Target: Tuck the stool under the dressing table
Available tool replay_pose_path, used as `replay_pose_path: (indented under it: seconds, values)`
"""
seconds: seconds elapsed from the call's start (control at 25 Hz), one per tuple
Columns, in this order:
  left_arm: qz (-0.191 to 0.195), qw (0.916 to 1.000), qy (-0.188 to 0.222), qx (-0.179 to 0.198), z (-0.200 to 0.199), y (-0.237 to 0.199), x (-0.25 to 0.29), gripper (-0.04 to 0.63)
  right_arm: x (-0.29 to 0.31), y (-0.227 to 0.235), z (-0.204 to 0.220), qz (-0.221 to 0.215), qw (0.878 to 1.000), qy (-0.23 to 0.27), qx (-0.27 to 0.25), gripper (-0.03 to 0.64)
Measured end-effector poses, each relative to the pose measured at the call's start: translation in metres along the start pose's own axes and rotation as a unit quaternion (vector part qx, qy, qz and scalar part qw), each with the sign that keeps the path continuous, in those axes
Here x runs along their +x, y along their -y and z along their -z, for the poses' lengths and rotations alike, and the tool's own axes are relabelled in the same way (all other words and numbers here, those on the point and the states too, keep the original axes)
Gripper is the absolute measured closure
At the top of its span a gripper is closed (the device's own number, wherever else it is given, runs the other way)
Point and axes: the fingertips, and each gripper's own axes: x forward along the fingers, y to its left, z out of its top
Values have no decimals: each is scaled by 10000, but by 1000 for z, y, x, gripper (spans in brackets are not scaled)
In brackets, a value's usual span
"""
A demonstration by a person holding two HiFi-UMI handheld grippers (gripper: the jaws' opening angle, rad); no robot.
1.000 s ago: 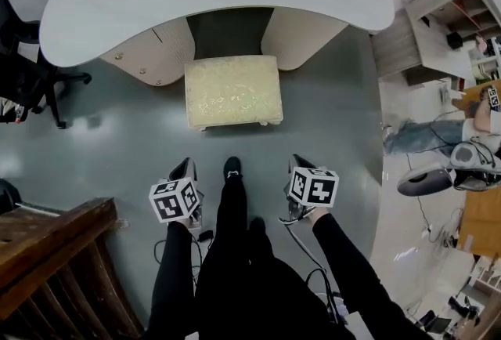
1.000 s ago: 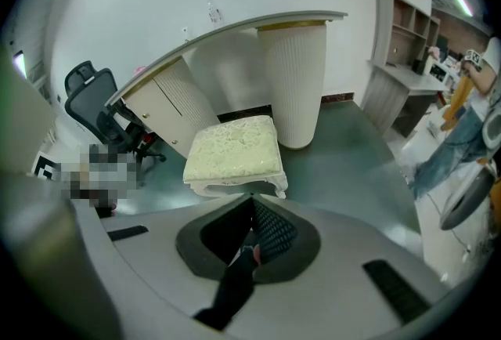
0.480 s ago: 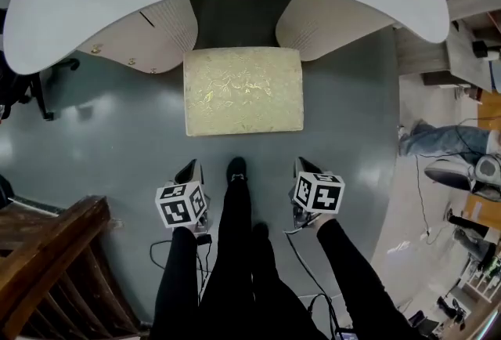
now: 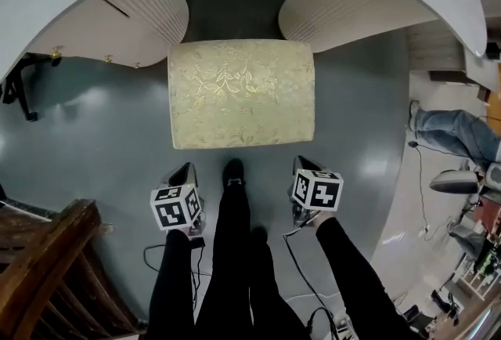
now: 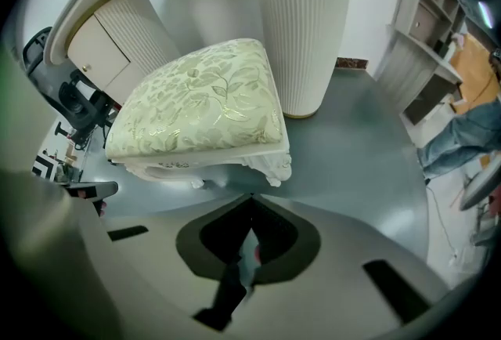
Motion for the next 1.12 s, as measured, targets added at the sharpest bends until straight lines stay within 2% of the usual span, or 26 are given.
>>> replay_pose_path:
  seconds: [0.28,0.52,0.72,0.8,1.12]
  values:
    - [-34,9998,-168,128,-4,-2,34,587,29,5,-8,-4,10000,-75,-11,612]
    - [50,9995,-200,231,-22,6,33,586,16,-7,-25,-112,9997,90,-214,612]
    - [226,9996,-159,-85,20,3,26,586,10,-13,14,-32,9992,132,-389,612]
    - [265,9994,-212,-93,25,4,22,588,7,-13,20,-1,9992,103,-381,612]
    - [295,9994,-156,-7,-2,9,27,588,6,-13,-7,63,9994,163,-313,612]
